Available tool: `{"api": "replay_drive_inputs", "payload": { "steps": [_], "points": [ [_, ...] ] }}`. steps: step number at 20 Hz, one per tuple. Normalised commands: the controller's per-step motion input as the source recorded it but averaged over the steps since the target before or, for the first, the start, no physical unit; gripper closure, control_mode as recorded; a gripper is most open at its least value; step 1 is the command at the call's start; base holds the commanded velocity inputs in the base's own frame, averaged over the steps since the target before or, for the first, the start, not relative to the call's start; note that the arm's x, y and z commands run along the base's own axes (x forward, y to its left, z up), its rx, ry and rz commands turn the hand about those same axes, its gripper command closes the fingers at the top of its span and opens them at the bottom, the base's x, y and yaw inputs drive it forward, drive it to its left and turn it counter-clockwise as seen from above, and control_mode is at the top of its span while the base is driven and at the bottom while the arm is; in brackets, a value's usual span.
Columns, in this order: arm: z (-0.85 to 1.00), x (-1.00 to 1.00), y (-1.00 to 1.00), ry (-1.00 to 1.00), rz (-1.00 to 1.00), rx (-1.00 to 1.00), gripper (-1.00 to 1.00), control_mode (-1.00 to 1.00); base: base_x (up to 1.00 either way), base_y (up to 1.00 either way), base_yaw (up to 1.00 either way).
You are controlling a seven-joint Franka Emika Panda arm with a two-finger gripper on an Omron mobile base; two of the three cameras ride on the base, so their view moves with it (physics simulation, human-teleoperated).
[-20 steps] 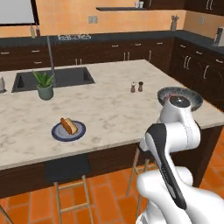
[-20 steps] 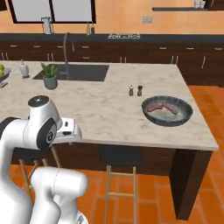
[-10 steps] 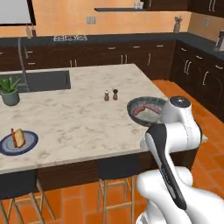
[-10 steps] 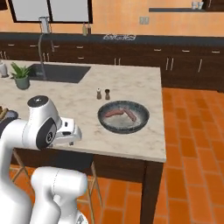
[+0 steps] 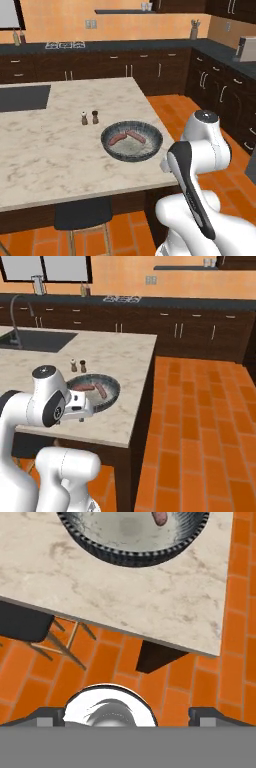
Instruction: Place one bun and one sausage from the bowl on each plate.
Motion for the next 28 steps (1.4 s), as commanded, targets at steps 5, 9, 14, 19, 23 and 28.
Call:
{"api": "replay_drive_inputs", "payload": {
  "steps": [5, 9, 14, 19, 23, 28],
  "points": [
    [0.00, 0.00, 0.00, 0.00, 0.00, 0.00, -1.00, 1.00, 0.65, -0.20, 0.00],
    [0.00, 0.00, 0.00, 0.00, 0.00, 0.00, -1.00, 1.00, 0.79, -0.12, 0.10],
    [0.00, 0.00, 0.00, 0.00, 0.00, 0.00, -1.00, 1.00, 0.27, 0.00, 0.03],
    [0.24, 0.51, 0.10, 0.00, 0.07, -0.04, -1.00, -1.00, 0.05, 0.00, 0.00],
    [0.30, 1.00, 0.12, 0.00, 0.14, -0.06, -1.00, -1.00, 0.00, 0.00, 0.00],
    [0.00, 1.00, 0.29, 0.00, 0.04, -0.01, -1.00, -1.00, 0.00, 0.00, 0.00]
  ]
}}
